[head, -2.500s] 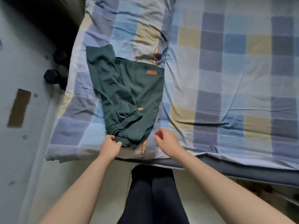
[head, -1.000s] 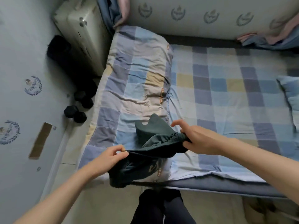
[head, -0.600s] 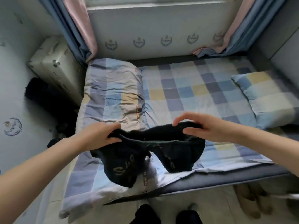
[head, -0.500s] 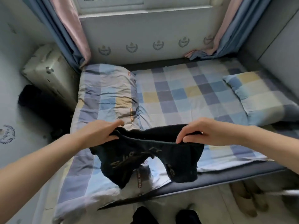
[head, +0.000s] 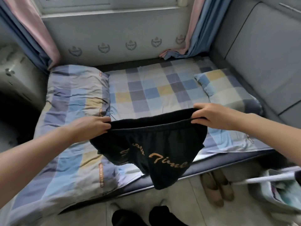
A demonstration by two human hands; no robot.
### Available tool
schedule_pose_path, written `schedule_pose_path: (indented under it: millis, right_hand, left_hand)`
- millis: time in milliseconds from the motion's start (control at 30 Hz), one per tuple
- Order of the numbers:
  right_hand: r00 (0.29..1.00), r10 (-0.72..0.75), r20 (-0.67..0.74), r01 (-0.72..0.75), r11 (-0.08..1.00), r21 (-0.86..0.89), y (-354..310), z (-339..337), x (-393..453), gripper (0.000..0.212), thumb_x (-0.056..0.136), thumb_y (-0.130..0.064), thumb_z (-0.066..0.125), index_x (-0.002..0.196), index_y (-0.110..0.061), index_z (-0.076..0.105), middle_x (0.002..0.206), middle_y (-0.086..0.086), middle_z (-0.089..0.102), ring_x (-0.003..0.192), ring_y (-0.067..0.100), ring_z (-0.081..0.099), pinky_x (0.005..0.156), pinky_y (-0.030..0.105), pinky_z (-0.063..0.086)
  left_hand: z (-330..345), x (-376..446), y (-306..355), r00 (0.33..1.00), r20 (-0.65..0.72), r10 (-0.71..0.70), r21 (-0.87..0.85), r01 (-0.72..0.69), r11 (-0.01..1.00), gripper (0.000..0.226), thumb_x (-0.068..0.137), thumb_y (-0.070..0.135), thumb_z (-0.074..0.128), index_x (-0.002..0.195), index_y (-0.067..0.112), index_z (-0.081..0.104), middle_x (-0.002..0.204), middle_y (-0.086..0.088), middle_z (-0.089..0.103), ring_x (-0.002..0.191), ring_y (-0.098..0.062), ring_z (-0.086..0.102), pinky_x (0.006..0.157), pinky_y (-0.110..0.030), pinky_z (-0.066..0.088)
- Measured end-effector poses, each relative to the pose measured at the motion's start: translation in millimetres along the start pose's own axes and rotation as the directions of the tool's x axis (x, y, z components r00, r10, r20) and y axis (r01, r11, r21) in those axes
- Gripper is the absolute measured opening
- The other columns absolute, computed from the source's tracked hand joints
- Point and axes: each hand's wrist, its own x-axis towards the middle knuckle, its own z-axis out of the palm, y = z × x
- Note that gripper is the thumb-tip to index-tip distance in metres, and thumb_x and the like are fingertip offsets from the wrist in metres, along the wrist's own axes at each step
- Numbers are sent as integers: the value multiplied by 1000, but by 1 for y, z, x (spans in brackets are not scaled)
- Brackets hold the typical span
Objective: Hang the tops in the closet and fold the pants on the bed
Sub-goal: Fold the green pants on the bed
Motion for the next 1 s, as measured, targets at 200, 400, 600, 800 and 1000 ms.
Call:
schedule_pose_path:
  millis: [200,400,600,800,1000]
  right_hand:
    - [999,-18,28,20,997,-77,39,2,-14,26,94,-35,50,91,-14,65,87,-3,49,68,12,47,61,28,47]
    - [986,-168,-5,158,936,-314,48,19,-29,19,84,-22,70,78,-8,59,78,7,53,63,26,54,51,37,51]
    - [968,-243,56,248,915,-318,36,55,-28,26,87,-34,61,74,-12,62,80,7,59,68,26,58,55,33,51]
    - [920,-320,226,372,896,-244,11,116,-29,15,69,-14,76,64,-18,62,77,2,59,68,20,57,50,31,48]
    - [954,-210,213,260,935,-243,12,148,-25,24,64,-23,83,57,-16,61,70,1,57,62,20,55,43,29,41]
  left_hand:
    - [-15,36,13,956,177,-236,9,238,971,34,96,39,55,90,9,69,98,-3,58,91,-22,63,84,-32,49]
    - [-3,17,6,895,119,-430,23,430,902,55,93,61,38,71,18,64,80,2,64,78,-20,63,65,-29,44]
    - [38,15,2,777,134,-616,-120,629,768,58,95,50,47,49,14,47,52,0,48,51,-20,48,51,-32,37]
    - [89,3,26,766,459,-450,47,485,873,17,84,25,51,90,20,66,95,1,66,80,-22,61,59,-30,41]
    - [112,-24,29,960,150,-235,-30,242,970,34,47,20,92,57,16,59,60,-2,57,46,-24,58,41,-28,43]
